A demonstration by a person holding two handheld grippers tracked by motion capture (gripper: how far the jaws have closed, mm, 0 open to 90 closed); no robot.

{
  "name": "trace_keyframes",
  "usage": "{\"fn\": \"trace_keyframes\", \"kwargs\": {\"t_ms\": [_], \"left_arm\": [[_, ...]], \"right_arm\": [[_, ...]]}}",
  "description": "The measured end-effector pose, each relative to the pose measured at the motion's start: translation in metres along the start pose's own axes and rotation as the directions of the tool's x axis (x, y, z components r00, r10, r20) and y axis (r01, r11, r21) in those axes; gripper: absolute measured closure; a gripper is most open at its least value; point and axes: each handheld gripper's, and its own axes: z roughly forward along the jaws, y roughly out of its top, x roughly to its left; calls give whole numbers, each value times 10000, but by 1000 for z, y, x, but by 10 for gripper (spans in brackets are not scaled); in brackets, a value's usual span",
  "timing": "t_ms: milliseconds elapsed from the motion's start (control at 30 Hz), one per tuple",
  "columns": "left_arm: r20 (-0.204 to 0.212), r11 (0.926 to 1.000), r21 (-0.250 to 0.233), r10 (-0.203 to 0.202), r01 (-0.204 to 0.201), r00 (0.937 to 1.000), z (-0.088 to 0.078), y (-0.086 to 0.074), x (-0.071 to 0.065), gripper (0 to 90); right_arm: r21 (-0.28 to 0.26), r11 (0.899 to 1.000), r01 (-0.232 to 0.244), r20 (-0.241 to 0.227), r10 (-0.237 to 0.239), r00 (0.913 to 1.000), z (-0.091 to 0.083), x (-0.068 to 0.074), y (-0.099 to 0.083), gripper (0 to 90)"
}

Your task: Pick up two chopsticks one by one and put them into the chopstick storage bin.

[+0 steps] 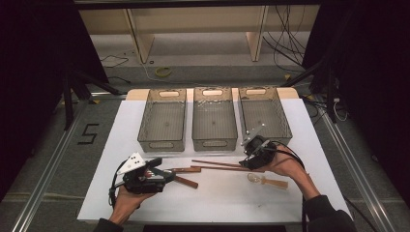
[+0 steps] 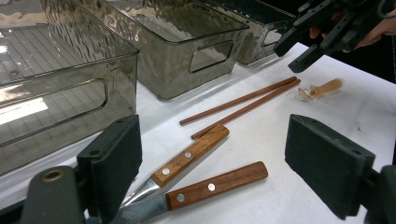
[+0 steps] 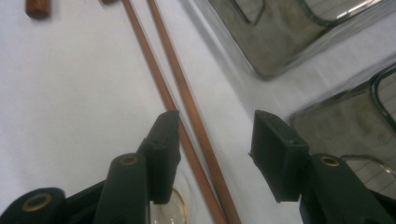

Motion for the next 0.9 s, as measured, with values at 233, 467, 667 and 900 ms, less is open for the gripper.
{"fn": "trace_keyframes", "kwargs": {"t_ms": [233, 467, 667, 900], "left_arm": [[22, 10000, 2, -42, 42, 10000, 0, 0, 0, 182], [18, 10000, 1, -12, 12, 10000, 0, 0, 0, 182], [13, 10000, 4, -28, 28, 10000, 1, 0, 0, 182], [14, 10000, 28, -17, 17, 10000, 1, 0, 0, 182]], "right_arm": [[911, 9956, 217, -224, -197, 9996, 13, -8, -2, 606], [1195, 9922, 355, -325, -318, 9990, 21, -13, -4, 651], [1436, 9878, 607, -585, -527, 9969, 25, -15, -4, 688], [1630, 9804, 1107, -941, -962, 9909, 31, -17, -1, 730]]}}
